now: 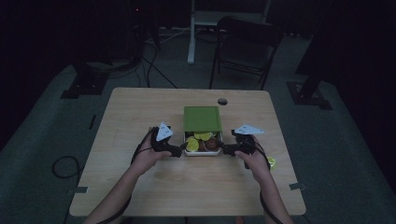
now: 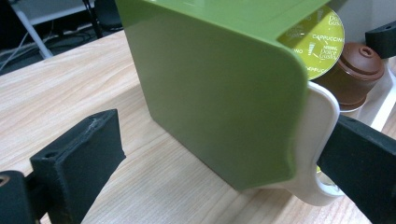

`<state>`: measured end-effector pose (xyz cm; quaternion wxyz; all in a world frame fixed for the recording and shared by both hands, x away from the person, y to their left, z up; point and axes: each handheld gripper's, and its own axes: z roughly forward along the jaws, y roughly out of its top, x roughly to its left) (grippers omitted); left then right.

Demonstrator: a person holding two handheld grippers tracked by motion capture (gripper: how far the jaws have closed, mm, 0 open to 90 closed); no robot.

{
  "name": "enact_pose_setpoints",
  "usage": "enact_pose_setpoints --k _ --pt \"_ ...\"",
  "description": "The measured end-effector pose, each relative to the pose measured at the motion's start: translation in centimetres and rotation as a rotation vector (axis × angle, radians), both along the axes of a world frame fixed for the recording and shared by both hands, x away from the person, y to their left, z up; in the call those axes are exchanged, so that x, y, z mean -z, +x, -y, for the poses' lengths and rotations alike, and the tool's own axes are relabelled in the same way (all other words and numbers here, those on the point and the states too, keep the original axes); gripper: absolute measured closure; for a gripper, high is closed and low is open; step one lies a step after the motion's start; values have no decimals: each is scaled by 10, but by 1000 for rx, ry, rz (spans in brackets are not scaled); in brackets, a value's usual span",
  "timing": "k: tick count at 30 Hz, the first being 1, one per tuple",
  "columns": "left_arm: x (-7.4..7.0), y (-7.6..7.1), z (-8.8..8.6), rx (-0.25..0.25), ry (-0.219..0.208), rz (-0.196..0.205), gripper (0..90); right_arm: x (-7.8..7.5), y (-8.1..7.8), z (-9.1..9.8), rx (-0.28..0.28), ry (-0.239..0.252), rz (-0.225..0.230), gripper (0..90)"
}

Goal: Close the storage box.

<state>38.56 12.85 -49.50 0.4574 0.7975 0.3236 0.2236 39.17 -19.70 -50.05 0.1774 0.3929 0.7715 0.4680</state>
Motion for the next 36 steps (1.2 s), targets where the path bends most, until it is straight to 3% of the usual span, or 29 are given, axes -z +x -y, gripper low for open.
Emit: enact_pose_setpoints --k 19,29,36 --pt "0 11 2 -33 23 51 16 1 12 -4 54 11 -14 114" --pt "2 5 5 10 36 29 17 -4 8 -8 51 6 -7 129" --pt "2 -3 6 36 -3 -6 17 -5 3 -12 19 -20 -6 126"
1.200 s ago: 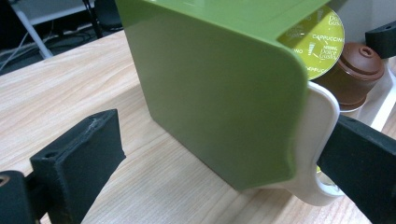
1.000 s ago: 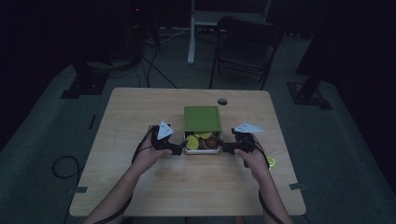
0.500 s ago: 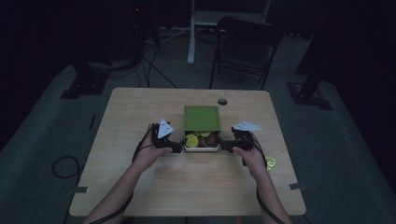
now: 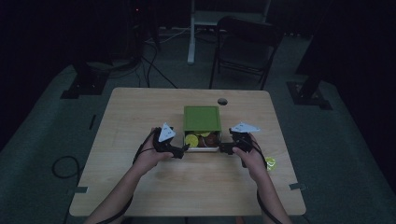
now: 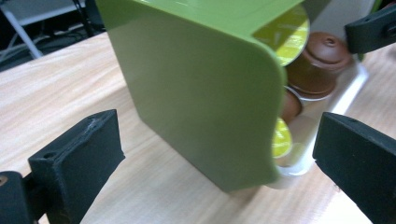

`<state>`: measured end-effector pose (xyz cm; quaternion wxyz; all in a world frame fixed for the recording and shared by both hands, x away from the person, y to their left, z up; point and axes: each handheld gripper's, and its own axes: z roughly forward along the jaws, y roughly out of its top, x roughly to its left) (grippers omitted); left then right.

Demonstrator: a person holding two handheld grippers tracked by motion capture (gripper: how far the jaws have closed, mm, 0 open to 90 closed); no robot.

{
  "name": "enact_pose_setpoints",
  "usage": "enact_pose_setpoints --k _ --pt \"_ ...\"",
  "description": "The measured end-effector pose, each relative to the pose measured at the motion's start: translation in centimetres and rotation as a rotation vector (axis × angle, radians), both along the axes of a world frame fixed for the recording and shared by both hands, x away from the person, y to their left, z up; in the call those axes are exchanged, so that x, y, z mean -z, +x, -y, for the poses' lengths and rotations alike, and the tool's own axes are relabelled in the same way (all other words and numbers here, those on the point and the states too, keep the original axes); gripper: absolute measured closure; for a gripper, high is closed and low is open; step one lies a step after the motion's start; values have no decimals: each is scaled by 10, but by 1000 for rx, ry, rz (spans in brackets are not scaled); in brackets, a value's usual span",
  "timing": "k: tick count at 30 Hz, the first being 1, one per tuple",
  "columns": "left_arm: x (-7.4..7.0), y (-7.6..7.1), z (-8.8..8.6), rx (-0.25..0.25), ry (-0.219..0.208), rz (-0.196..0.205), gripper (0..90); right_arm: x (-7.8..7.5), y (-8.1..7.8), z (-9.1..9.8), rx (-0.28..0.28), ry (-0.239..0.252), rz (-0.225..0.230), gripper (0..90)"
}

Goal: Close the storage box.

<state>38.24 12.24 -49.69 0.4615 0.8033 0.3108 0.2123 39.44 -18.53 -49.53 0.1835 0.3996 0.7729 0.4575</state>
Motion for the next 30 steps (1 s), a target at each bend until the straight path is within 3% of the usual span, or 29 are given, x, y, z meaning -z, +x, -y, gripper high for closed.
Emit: enact_pose_setpoints --k 9,15,18,30 --pt "-3 -11 -6 -16 -29 -15 17 -4 -6 2 6 7 20 126" --pt "-2 -18 -8 -22 -23 -12 17 -6 -11 5 12 -5 32 126" --pt "-2 -20 -9 -28 1 -9 17 -5 -14 6 14 -7 31 126" --pt "-1 -24 -17 -47 -22 -15 17 -2 -22 10 9 -26 30 126"
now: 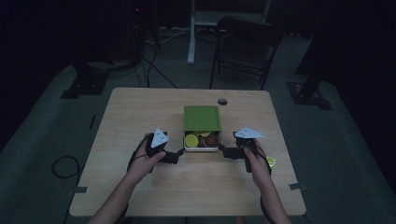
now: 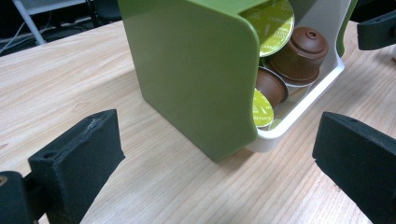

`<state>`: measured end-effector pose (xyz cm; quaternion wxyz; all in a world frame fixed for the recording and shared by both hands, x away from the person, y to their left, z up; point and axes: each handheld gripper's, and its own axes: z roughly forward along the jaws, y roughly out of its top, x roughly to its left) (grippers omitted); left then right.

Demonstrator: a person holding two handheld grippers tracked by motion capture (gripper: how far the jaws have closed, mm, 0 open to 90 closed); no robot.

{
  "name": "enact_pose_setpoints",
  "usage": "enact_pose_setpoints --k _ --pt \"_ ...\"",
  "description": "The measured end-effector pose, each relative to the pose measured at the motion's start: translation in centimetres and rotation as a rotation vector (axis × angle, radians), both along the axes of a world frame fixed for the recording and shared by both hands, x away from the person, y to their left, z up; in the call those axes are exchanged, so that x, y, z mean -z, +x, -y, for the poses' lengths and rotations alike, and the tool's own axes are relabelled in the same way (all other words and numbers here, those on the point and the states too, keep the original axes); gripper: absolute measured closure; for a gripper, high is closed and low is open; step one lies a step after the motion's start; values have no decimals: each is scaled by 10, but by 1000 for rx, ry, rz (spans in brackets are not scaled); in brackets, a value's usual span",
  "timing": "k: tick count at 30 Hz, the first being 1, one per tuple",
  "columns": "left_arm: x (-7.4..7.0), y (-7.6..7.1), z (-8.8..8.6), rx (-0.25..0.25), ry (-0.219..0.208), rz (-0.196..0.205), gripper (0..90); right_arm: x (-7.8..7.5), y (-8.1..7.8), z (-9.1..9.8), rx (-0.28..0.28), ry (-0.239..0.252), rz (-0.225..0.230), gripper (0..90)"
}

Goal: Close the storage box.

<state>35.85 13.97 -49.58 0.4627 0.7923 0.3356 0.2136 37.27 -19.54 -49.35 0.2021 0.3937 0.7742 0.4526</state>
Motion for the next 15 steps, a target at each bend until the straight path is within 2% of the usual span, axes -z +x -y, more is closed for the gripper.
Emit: enact_pose_setpoints --k 15 --pt "6 -6 -15 -26 9 -22 17 11 -14 9 7 -24 -27 126"
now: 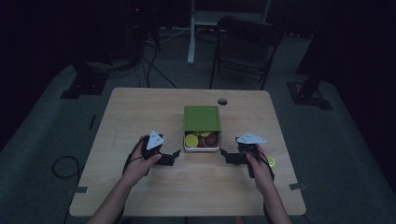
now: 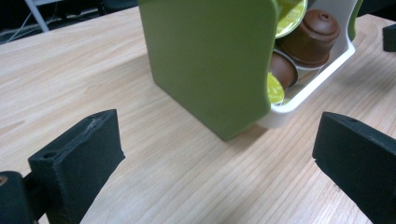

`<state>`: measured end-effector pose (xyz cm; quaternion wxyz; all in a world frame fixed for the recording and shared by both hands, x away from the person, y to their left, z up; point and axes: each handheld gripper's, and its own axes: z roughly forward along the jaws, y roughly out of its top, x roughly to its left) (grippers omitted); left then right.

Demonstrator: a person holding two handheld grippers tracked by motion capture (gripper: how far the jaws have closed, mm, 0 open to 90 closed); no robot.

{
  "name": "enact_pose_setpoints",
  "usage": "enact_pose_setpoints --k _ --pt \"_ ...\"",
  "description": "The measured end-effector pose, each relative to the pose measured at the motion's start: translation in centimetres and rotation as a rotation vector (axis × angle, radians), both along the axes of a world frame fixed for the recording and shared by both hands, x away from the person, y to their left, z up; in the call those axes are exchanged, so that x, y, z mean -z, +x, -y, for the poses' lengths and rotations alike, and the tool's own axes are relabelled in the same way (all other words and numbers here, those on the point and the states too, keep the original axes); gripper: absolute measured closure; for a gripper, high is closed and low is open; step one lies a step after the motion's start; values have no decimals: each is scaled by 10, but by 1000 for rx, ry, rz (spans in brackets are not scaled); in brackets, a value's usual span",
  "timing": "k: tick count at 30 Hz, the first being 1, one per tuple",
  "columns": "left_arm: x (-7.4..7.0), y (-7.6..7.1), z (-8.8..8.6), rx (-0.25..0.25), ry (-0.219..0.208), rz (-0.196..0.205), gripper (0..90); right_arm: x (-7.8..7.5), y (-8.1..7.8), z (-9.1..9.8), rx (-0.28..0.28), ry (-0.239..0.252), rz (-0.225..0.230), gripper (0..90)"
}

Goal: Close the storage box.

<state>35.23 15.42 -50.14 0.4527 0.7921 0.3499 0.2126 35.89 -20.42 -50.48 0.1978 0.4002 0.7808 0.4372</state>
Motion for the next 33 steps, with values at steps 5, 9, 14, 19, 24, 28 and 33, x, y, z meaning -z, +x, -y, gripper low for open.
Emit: enact_pose_setpoints --k 5,9,14,19,24,28,33 --pt "5 -3 -7 -8 9 -14 17 5 -6 5 8 -8 -4 126" --pt "7 -5 -11 -21 9 -19 17 10 -10 8 6 -15 -7 126" --pt "11 -10 -18 -34 12 -29 17 17 -17 11 21 -21 -14 126" --pt "16 -18 -26 -61 12 -43 17 22 -24 13 29 -10 -18 126" --pt "20 -26 -29 -69 18 -54 17 26 -29 15 36 -17 -17 126" --pt "21 -32 -35 -85 17 -61 17 28 -34 16 36 -40 -20 126" --pt "24 -38 -44 -103 22 -71 18 32 -40 20 35 -53 -31 126"
